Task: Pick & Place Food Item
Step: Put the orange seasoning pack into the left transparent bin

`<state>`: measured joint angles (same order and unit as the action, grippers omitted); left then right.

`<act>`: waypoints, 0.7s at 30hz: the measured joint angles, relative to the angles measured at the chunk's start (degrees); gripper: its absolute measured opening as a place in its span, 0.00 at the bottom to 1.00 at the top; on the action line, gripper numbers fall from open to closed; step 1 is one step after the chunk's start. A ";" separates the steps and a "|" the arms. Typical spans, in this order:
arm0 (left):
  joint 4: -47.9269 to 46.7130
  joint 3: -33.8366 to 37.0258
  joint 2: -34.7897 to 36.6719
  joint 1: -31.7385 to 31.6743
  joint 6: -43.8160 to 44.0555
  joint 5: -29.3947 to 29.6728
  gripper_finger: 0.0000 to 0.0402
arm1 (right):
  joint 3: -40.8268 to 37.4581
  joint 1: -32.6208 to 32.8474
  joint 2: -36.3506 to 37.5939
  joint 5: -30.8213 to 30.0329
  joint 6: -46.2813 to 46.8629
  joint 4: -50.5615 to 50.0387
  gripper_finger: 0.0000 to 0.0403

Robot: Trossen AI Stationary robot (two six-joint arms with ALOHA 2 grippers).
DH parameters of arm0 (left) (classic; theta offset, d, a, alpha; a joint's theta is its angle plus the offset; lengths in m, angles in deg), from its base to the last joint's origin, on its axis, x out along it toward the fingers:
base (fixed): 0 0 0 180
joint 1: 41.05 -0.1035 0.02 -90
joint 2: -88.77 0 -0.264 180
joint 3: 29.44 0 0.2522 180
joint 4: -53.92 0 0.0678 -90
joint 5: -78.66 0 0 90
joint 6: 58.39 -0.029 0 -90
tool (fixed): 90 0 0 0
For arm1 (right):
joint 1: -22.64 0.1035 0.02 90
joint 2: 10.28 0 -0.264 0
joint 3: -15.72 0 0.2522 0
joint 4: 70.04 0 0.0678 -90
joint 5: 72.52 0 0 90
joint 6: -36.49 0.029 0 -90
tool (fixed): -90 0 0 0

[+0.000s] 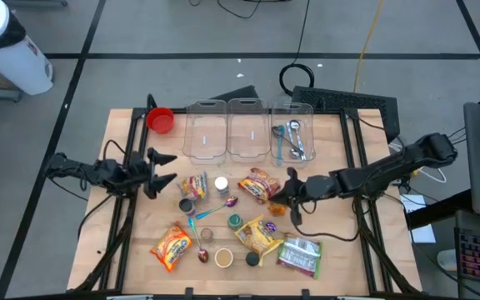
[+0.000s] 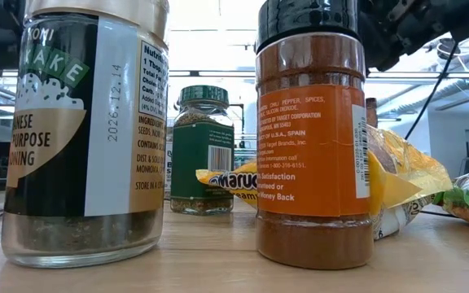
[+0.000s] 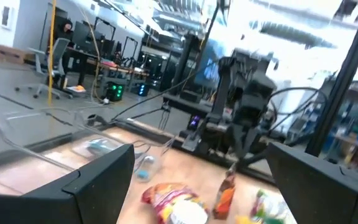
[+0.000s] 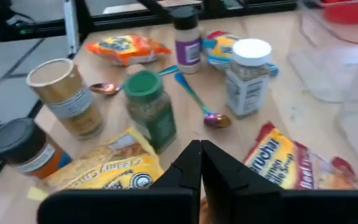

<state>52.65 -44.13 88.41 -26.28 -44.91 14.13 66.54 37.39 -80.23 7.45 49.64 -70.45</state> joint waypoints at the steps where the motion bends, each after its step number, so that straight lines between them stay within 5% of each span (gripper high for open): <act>1: 0.32 0.00 0.00 -0.02 0.51 0.02 0.93 | 0.02 0.00 0.24 -0.42 0.29 -0.65 0.01; 14: 1.10 0.00 0.00 -0.02 0.67 0.01 0.93 | -0.29 0.24 14.07 -0.51 8.41 -26.06 0.18; 21: 1.10 0.00 0.00 -0.01 0.67 0.03 0.93 | -12.51 3.44 16.00 -0.39 11.87 -12.11 0.35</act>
<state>53.74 -44.13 88.41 -26.29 -44.24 14.16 54.03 40.83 -64.23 7.06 61.51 -82.56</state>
